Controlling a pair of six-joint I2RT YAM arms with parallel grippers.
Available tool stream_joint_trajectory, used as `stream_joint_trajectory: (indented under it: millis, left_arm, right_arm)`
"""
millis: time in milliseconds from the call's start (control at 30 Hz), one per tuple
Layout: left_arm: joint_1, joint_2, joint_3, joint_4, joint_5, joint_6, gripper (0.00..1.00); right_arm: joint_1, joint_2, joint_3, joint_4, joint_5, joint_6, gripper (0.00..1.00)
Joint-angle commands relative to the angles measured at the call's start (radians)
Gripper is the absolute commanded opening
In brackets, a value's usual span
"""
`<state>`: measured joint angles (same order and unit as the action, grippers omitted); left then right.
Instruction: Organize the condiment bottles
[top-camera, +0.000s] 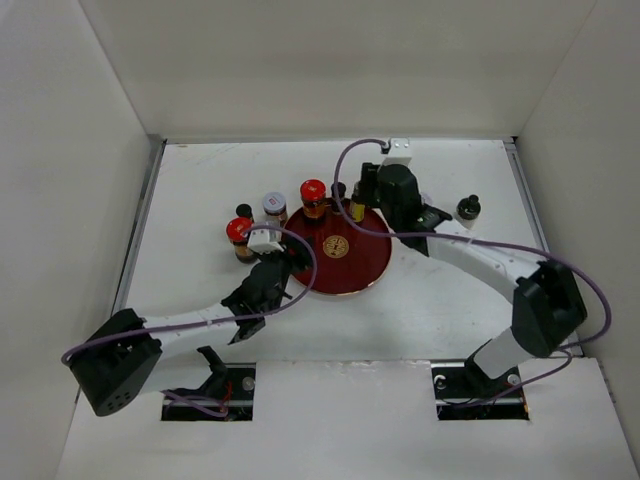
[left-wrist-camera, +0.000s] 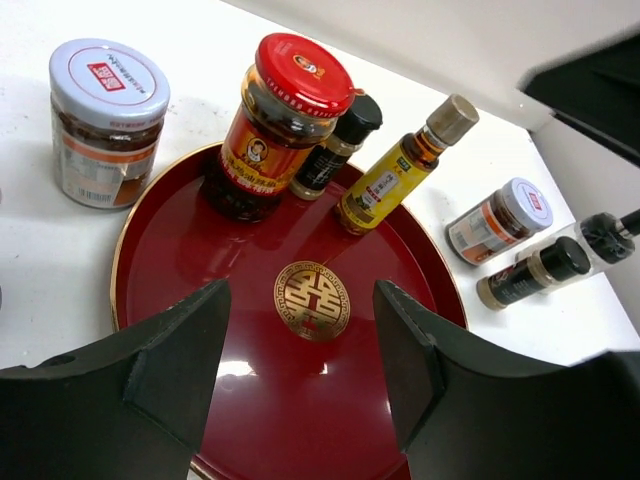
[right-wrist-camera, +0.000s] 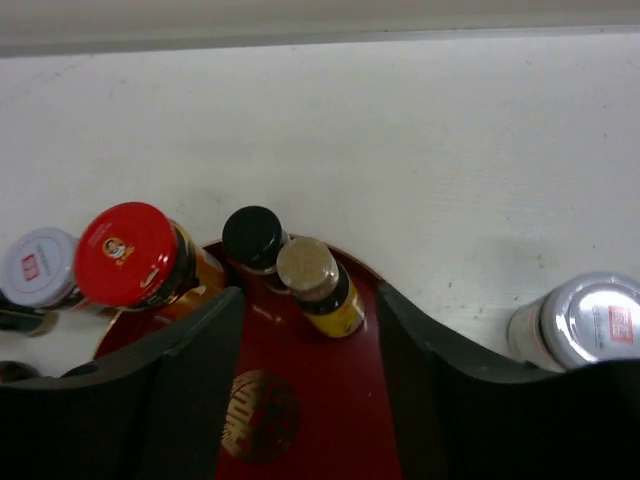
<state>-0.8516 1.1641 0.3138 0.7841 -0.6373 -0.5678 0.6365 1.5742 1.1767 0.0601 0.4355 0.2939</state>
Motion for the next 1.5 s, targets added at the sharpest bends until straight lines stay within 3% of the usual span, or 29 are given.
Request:
stream_joint_trajectory:
  millis: [0, 100, 200, 433, 533, 667, 767, 933, 1467]
  left_arm:
    - [0.006, -0.069, 0.1, -0.098, 0.021, 0.0, 0.57]
    - [0.012, -0.116, 0.207, -0.329, 0.021, -0.026, 0.58]
    - [0.05, -0.142, 0.336, -0.564, 0.022, -0.049, 0.59]
    - [0.222, -0.109, 0.583, -0.975, 0.065, -0.101, 0.62]
    - [0.275, -0.109, 0.616, -1.095, 0.057, -0.112, 0.65]
    - [0.36, -0.084, 0.634, -1.235, 0.067, -0.095, 0.76]
    - [0.391, -0.064, 0.605, -1.249, 0.074, -0.087, 0.82]
    - [0.412, -0.018, 0.59, -1.226, 0.079, -0.072, 0.87]
    - [0.466, 0.132, 0.571, -1.151, 0.071, -0.043, 0.88]
  right_arm:
    - [0.005, -0.132, -0.125, 0.104, 0.003, 0.04, 0.5]
    - [0.004, -0.239, -0.268, 0.141, -0.009, 0.08, 0.31]
    - [0.009, -0.325, -0.389, 0.179, -0.012, 0.097, 0.31]
    - [0.039, -0.419, -0.538, 0.276, -0.049, 0.152, 0.42]
    - [0.059, -0.454, -0.552, 0.279, -0.066, 0.171, 0.47]
    - [0.074, -0.47, -0.577, 0.291, -0.054, 0.175, 0.65]
    - [0.074, -0.474, -0.578, 0.291, -0.055, 0.175, 0.76]
    - [0.082, -0.468, -0.577, 0.294, -0.067, 0.174, 0.82]
    - [0.09, -0.439, -0.574, 0.291, -0.066, 0.168, 0.85]
